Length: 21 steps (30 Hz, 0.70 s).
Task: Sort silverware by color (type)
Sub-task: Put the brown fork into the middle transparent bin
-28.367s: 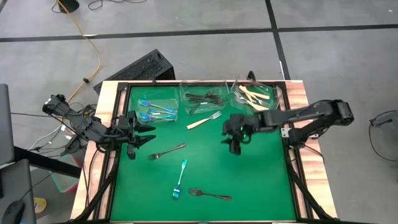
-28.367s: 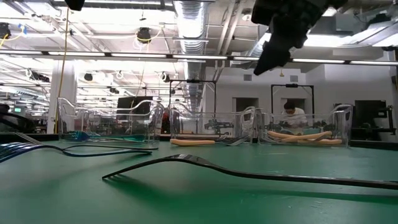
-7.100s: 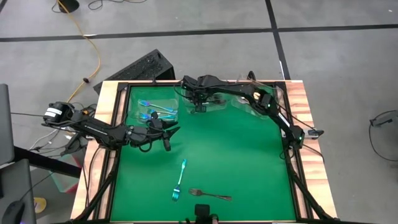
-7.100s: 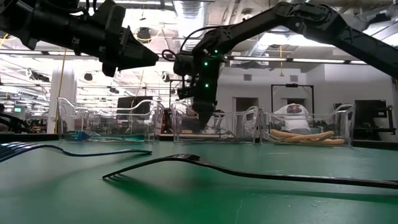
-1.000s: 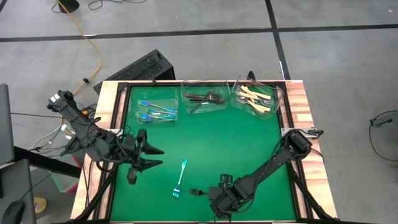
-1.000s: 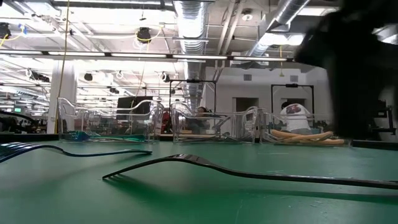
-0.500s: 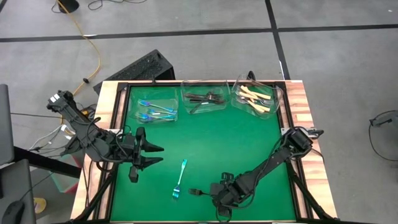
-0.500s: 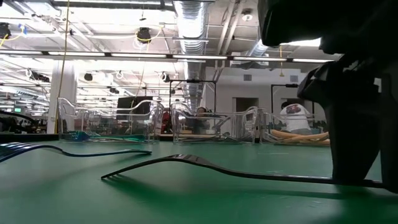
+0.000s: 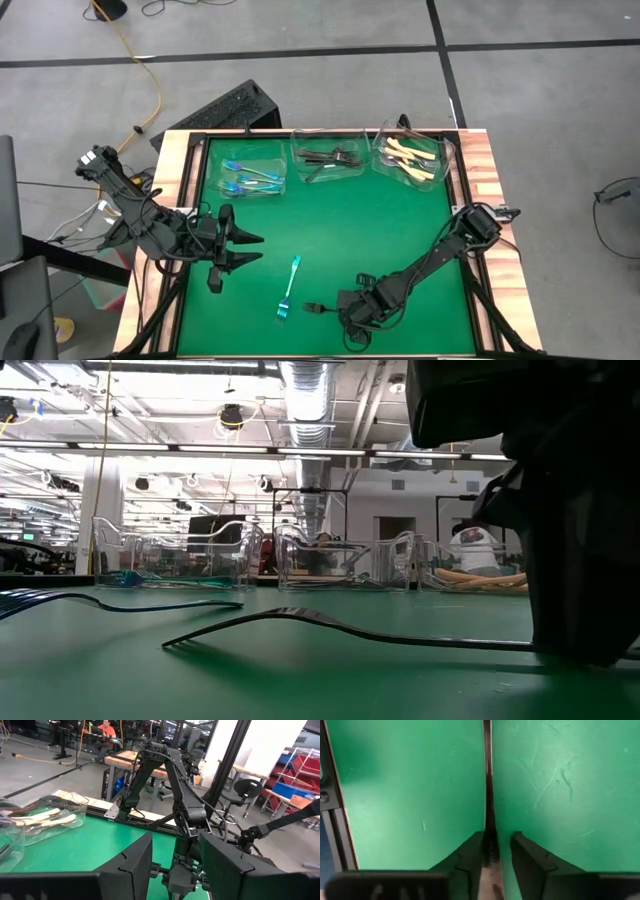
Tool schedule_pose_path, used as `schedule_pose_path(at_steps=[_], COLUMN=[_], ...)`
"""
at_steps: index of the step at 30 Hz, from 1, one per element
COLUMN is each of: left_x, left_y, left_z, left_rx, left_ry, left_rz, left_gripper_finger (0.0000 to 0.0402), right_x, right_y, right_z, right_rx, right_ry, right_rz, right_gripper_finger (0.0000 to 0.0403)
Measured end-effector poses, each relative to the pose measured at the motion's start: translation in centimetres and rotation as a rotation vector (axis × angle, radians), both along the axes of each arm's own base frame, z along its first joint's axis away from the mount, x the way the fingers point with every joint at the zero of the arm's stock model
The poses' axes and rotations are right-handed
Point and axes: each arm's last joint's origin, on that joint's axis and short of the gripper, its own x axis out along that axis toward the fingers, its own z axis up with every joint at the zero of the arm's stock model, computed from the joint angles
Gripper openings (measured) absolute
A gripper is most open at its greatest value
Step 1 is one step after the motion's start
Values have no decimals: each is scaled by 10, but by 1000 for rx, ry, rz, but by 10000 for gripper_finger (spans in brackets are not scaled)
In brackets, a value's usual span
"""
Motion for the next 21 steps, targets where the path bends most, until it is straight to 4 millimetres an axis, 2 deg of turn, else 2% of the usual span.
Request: schedule_pose_path(at_steps=[11, 17, 21], left_x=[0, 0, 0], left_y=[0, 0, 0], left_z=[0, 0, 0], left_rx=[0, -12, -20], left_ry=[0, 0, -1], left_rz=[0, 1, 2], left_gripper_finger=[148, 148, 148], right_x=[-1, 6, 11], right_y=[-2, -9, -23], right_z=[-1, 8, 19], right_rx=[-34, -45, -71], right_ry=[4, -8, -25], right_rz=[19, 73, 107], right_gripper_finger=[48, 46, 46])
